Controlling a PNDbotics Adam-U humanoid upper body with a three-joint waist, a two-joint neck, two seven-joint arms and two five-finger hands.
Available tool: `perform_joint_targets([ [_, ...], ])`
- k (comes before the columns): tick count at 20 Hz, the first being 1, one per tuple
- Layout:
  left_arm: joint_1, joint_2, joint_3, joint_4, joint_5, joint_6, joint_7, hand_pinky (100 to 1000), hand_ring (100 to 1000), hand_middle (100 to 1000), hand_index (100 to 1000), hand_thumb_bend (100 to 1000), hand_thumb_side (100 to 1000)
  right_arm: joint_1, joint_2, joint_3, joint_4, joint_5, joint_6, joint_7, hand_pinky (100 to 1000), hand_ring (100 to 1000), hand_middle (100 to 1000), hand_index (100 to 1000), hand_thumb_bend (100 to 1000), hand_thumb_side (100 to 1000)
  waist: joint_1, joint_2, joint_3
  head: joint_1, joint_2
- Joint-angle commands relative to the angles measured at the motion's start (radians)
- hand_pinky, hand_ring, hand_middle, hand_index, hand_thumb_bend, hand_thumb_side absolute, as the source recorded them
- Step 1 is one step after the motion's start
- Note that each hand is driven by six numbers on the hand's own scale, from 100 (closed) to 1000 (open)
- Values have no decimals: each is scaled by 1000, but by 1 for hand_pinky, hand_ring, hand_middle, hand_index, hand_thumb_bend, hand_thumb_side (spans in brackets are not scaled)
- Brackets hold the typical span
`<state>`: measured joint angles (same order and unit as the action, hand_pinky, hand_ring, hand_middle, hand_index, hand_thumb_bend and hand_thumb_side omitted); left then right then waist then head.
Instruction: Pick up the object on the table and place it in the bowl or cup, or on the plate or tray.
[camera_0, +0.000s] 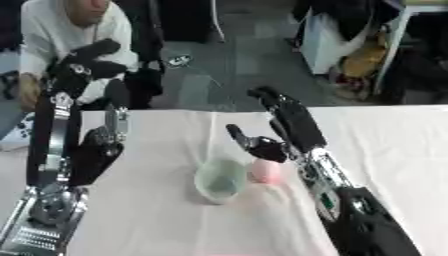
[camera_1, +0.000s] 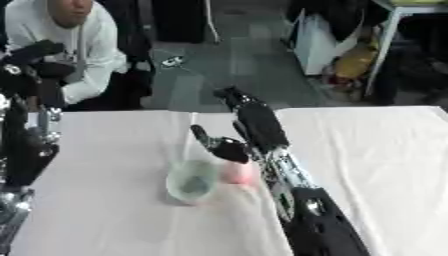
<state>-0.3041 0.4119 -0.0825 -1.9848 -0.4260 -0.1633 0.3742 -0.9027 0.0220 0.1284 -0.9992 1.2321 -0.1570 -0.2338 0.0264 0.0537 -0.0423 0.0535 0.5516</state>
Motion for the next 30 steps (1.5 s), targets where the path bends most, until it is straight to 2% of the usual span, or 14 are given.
perform_joint_targets([
  [1, -8, 8, 0, -15, 6, 0, -4, 705, 647, 790, 898, 100, 765, -33, -10, -5, 11, 33, 3, 9, 587, 747, 788, 871, 445, 808, 3, -16, -1, 4, -11],
  [13, -12, 7, 1, -15, 4, -1, -2, 707, 648, 792, 898, 100, 765, -41, -6, -36, 103, 125, 26, 9, 600, 749, 791, 871, 440, 801, 2, -17, 2, 10, -8],
  [30, -12, 6, 1, -15, 4, 0, -3, 706, 647, 792, 896, 100, 765, -57, -11, -82, 195, 191, 79, -8, 604, 745, 791, 869, 412, 779, 3, -17, 2, 11, -9],
])
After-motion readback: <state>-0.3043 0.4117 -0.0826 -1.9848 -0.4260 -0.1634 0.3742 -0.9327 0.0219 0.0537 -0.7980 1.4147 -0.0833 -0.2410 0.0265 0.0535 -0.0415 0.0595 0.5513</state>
